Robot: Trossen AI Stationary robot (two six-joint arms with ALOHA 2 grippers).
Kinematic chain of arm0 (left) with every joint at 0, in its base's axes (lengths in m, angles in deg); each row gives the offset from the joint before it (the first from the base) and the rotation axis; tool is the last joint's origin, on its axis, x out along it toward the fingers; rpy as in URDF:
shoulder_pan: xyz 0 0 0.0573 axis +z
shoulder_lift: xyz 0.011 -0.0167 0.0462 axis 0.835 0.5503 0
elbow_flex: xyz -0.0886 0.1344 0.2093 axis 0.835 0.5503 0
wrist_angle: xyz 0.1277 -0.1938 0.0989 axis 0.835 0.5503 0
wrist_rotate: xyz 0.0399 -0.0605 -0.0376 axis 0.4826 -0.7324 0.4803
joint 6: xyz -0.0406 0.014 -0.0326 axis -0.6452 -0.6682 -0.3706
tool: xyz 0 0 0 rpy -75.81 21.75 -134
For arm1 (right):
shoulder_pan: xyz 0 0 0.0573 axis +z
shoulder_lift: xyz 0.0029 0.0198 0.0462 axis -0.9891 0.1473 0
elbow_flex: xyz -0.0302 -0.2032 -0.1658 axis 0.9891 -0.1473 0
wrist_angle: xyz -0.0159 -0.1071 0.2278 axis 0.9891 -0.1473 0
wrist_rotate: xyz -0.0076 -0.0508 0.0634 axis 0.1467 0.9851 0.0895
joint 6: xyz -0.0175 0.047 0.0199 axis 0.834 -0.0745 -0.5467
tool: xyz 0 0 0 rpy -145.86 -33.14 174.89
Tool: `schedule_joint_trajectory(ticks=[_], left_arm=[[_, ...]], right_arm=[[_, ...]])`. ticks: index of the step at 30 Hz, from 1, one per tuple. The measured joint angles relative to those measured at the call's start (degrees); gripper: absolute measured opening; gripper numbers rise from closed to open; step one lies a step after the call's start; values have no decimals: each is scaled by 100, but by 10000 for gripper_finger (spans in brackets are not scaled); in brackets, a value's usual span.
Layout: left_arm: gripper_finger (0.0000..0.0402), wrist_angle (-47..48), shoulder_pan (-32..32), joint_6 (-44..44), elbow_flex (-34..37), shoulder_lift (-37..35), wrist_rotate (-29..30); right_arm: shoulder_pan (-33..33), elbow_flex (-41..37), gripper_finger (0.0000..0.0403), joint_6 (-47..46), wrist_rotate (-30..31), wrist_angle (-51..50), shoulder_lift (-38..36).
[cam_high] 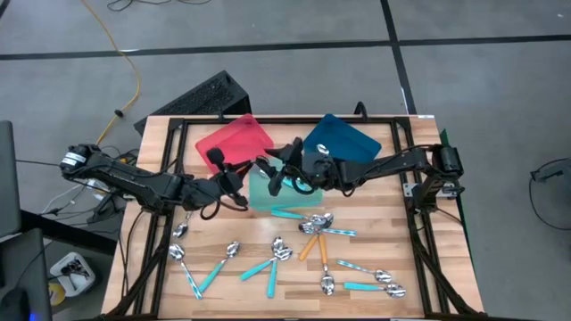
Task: Sort silverware by color (type)
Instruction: Put the orange spoon into the red bin
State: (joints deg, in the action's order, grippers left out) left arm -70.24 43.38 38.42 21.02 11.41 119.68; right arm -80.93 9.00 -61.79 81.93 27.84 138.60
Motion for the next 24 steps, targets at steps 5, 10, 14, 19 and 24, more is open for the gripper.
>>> schedule_joint_trajectory(ticks=[5, 10, 14, 19, 24], left_arm=[[16, 353, -2, 283, 0, 0, -2], [16, 499, -4, 689, 0, 0, -30], [16, 509, -4, 990, 0, 0, -32], [16, 505, -4, 1236, 0, 0, -27], [16, 498, -4, 1520, 0, 0, -60]], right_arm=[[16, 0, 253, -256, 4, -221, -4], [-14, 0, 253, -668, 4, -609, -4], [-50, 0, 253, -862, 11, -860, -4], [-74, 0, 245, -911, 12, -921, -4], [-76, 0, 212, -909, 12, -936, -4]])
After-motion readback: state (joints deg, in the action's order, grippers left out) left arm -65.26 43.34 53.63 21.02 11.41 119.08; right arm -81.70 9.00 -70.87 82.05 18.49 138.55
